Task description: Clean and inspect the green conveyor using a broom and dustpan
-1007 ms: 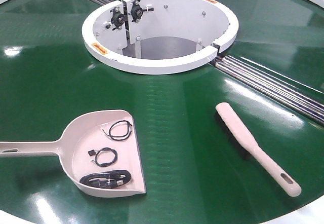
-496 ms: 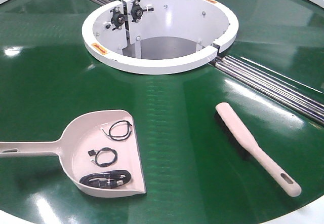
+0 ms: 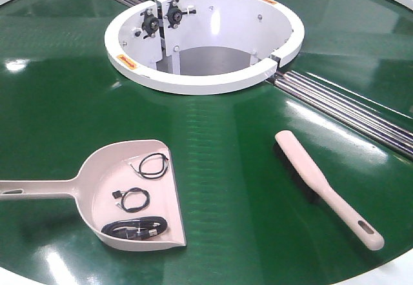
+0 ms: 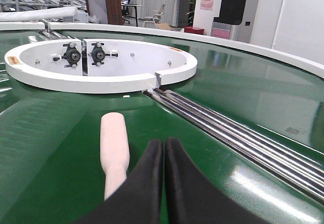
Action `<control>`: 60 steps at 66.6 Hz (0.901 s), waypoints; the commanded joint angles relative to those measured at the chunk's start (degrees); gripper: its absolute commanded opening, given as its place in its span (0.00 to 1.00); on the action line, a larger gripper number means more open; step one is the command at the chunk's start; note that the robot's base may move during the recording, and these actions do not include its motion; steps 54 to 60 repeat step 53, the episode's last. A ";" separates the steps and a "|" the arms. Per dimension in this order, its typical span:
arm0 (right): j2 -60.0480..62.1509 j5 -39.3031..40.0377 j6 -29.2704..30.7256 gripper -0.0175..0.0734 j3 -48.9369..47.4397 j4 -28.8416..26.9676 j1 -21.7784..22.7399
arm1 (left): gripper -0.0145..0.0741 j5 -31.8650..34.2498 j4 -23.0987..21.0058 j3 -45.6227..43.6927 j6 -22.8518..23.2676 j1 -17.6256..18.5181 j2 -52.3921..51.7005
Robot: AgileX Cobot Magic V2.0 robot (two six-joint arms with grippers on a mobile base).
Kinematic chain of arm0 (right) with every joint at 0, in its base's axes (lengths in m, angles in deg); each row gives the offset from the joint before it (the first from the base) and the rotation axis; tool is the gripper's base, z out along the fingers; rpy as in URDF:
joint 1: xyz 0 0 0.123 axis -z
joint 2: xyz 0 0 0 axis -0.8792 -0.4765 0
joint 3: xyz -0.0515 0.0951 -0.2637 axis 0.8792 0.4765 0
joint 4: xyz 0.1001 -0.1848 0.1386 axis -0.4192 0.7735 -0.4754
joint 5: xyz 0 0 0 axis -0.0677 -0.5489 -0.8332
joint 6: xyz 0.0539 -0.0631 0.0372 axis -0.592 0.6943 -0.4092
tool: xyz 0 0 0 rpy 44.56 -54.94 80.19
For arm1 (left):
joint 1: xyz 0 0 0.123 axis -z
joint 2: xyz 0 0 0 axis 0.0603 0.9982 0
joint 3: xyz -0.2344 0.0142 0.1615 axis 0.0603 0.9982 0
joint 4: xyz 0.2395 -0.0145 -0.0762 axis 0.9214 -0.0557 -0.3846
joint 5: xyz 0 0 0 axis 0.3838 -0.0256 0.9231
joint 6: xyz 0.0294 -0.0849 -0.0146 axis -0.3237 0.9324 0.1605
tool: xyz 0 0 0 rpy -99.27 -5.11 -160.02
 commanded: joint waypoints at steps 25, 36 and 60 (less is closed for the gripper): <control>0.62 4.66 -0.20 0.18 0.21 0.36 0.42 | 0.16 3.95 -0.26 0.50 0.53 -0.18 -0.78; 0.62 4.71 -0.20 0.18 0.21 0.36 0.42 | 0.16 3.95 -0.26 0.50 0.53 -0.18 -0.78; 0.57 4.71 -0.14 0.18 0.21 0.36 0.42 | 0.16 3.95 -0.26 0.50 0.53 -0.18 -0.78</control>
